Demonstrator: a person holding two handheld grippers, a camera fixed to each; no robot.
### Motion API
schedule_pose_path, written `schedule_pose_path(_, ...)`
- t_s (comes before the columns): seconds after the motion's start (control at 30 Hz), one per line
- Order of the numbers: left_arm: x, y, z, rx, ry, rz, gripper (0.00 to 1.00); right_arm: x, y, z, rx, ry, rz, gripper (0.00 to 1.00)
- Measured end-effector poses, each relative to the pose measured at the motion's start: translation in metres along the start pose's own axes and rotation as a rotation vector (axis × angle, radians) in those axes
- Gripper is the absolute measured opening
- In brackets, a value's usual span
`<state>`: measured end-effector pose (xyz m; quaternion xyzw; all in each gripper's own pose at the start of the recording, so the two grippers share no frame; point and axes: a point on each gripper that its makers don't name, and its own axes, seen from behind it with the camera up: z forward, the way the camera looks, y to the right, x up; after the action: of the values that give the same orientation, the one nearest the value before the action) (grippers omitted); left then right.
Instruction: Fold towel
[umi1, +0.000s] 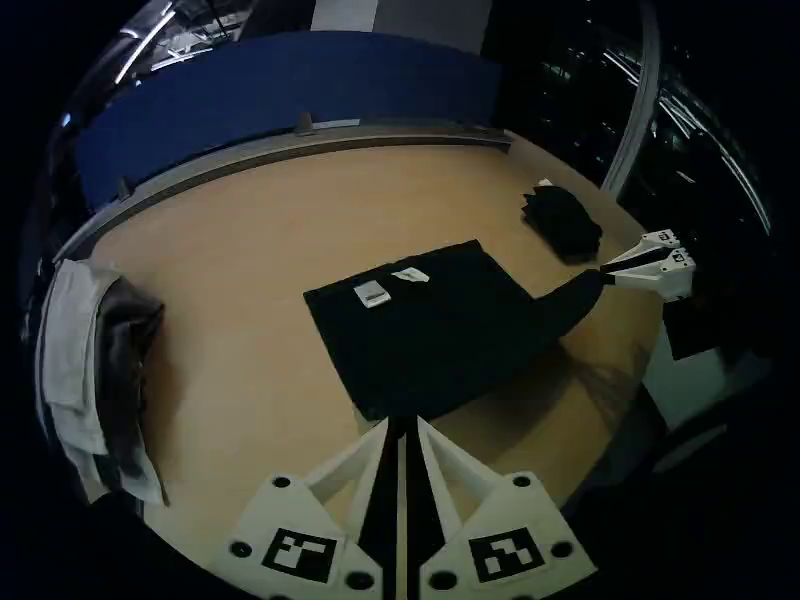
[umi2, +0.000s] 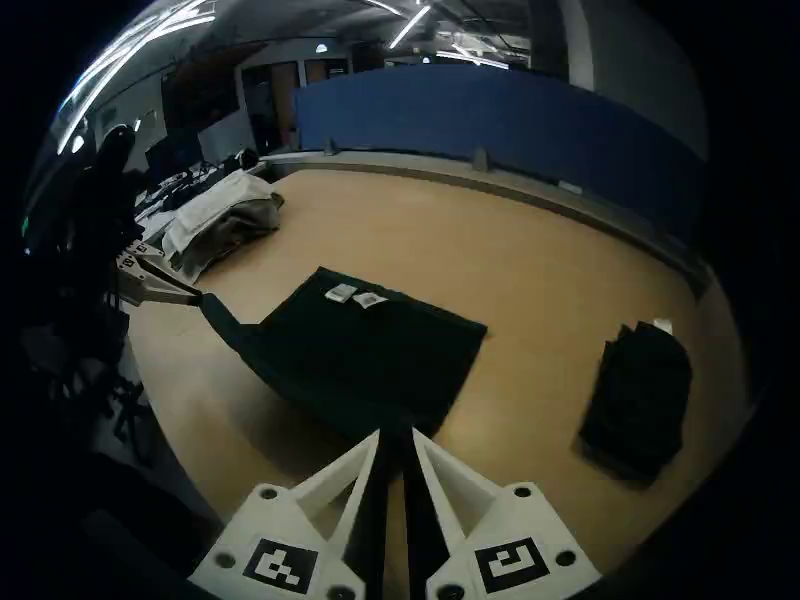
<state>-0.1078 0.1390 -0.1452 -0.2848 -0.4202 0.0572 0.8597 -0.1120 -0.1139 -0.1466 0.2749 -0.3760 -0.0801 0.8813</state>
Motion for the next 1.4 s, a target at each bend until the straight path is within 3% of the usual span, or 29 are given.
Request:
schedule_pose_path(0.2, 0.022, -0.011, 0.011, 0.019, 0.02, 0.0, 0.04, 0.014, 0.013, 0.014, -0.015, 0.013, 0.011, 0.08)
schedule_pose_path(0.5, 0.046, -0.027, 0.034, 0.034, 0.04, -0.048, 0.04, 0.032, 0.036, 0.039, -0.04, 0.022, 0.029, 0.08)
schedule_pose_path(0.8, 0.06, -0.047, 0.061, 0.061, 0.039, -0.037, 0.04, 0.045, 0.052, 0.066, -0.052, 0.018, 0.046, 0.08)
schedule_pose_path(1.4, 0.056, -0.066, 0.096, 0.083, -0.002, -0.03, 0.05, 0.041, 0.069, 0.107, -0.051, -0.031, 0.063, 0.08)
